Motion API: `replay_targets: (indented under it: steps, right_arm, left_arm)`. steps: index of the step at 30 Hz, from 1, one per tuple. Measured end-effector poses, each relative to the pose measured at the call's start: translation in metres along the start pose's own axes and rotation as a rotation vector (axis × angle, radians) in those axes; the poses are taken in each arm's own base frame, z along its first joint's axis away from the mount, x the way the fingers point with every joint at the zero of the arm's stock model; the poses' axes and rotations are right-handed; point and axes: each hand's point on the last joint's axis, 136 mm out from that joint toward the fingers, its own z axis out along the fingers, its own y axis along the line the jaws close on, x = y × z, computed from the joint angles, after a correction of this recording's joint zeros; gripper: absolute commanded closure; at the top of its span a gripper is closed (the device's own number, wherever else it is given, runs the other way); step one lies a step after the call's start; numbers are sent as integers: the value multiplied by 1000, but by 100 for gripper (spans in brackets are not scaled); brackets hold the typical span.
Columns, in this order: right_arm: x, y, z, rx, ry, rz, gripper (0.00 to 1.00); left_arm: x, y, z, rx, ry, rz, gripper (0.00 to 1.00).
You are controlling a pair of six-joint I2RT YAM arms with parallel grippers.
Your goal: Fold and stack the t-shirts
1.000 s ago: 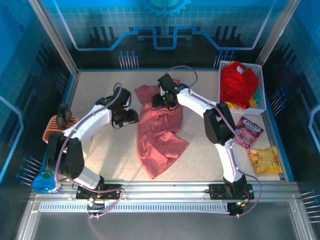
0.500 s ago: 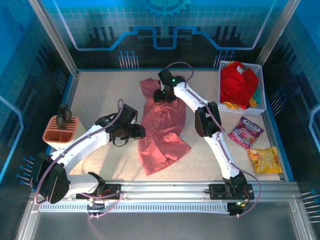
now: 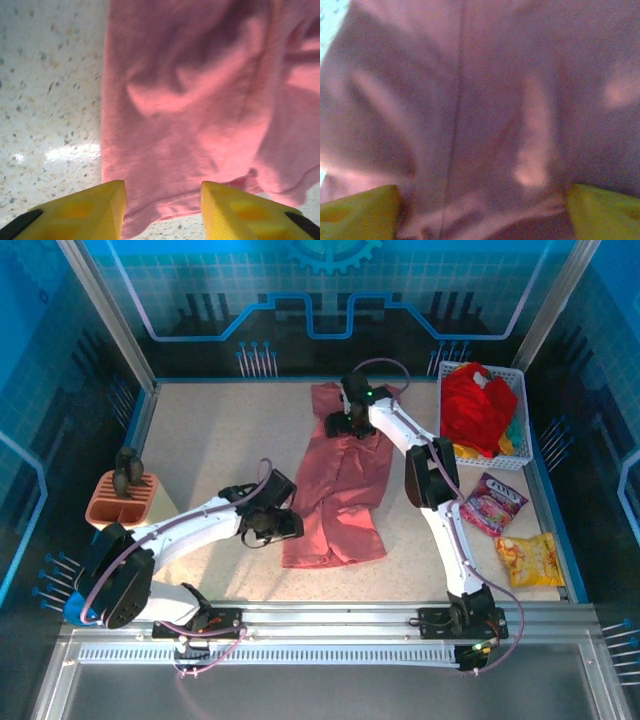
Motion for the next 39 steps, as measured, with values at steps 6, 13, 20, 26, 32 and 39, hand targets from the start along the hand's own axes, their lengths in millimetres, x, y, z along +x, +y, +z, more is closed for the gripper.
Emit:
replay_targets:
  steps: [6,13,20,26,32,39]
  right_arm:
    - [4,18,-87,-45,-97,-25,0]
    - [39,17,-169,-97,-164,31,12]
    - [198,-15,-129,-80,143,117,34]
    - [278,-32,-138,-66,207,175,43]
    - [308,-28,-130,-102,212,213,51]
    - [320,-13,-119,-152,224,234,56]
  left_arm:
    - [18,13,10,-7,52,-6,54]
    - [27,8,16,49,95,-12,54]
    - [39,7,22,76,148,-19,55]
    - [43,7,23,82,176,-14,56]
    - [50,14,23,55,202,-18,52]
    - [54,18,22,43,211,-23,53]
